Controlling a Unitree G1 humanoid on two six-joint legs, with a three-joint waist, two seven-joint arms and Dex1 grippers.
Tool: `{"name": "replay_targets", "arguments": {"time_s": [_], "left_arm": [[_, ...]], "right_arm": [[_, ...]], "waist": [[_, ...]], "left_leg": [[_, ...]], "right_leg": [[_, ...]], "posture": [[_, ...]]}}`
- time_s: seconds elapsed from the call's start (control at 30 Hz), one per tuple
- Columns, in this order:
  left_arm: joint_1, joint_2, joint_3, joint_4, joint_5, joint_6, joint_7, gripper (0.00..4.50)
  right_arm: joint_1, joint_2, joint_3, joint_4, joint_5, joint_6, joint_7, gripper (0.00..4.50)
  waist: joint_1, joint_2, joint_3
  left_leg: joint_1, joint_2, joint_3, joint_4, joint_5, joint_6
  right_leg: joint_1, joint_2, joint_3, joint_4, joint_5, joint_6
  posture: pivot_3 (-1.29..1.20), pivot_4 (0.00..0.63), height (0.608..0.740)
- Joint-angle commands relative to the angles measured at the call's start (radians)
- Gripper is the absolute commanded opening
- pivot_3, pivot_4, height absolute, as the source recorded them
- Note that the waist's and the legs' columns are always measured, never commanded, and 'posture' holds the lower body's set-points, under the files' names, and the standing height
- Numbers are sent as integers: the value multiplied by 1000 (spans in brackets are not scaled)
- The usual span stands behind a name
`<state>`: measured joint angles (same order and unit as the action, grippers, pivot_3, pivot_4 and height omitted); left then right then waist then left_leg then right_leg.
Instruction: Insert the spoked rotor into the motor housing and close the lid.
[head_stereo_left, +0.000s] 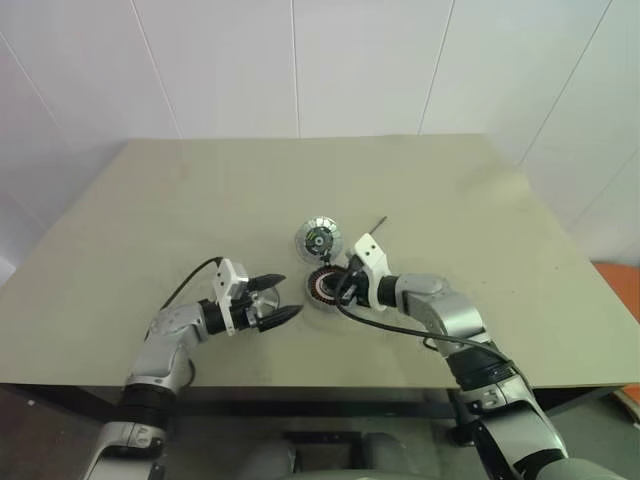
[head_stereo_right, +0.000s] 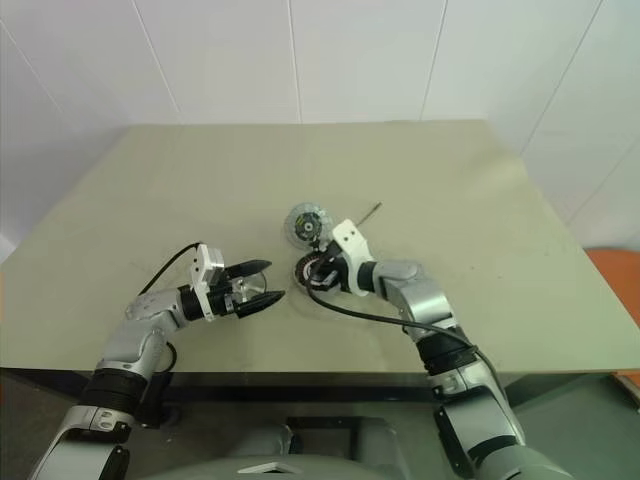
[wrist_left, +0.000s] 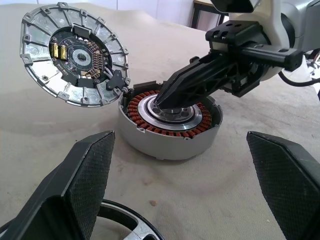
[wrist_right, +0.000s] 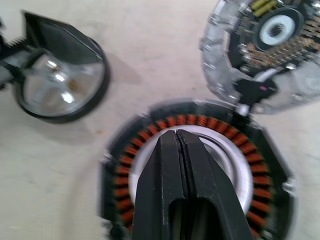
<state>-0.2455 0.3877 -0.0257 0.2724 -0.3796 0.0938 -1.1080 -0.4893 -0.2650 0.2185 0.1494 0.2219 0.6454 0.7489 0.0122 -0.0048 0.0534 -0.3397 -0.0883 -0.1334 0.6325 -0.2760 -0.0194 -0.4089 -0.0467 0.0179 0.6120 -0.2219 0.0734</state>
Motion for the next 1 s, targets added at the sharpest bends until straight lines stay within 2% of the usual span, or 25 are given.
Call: {"name": "replay_targets", "arguments": {"time_s": [0.03,0.17,0.47,0.67,0.8,1.0], "left_arm": [[-18,-3,4,-12,2,-19,2,4500],[-21,-2,4,-7,3,-21,1,4500],[-26,0,3,-2,4,-24,-4,4500],[-26,1,2,-1,4,-26,-5,4500],[-27,0,-1,0,5,-27,-5,4500],[-29,-2,-3,3,7,-29,-5,4500]], "right_arm": [[-3,-6,-25,-65,44,36,22,20],[14,-25,2,-77,33,53,25,20],[-36,-18,-6,62,-93,-119,-116,20],[-46,-26,4,90,-133,-178,-128,20],[-36,-22,1,48,-98,-151,-78,20],[-36,23,-85,-15,25,-104,-45,20]], "waist": [[0,0,0],[0,0,0],[1,0,0],[-2,0,0],[-1,0,0],[-1,0,0]], "left_leg": [[0,0,0,0,0,0],[0,0,0,0,0,0],[1,0,0,2,0,0],[-1,-1,1,4,0,0],[0,0,1,0,0,0],[0,0,1,0,0,0]], "right_leg": [[0,0,0,0,0,0],[0,0,0,0,0,0],[2,0,0,1,0,-1],[2,-1,0,0,-1,-1],[0,0,1,1,0,0],[0,0,1,1,0,0]], "posture": [[0,0,740],[0,0,740],[0,0,740],[0,0,740],[0,0,740],[0,0,740]]}}
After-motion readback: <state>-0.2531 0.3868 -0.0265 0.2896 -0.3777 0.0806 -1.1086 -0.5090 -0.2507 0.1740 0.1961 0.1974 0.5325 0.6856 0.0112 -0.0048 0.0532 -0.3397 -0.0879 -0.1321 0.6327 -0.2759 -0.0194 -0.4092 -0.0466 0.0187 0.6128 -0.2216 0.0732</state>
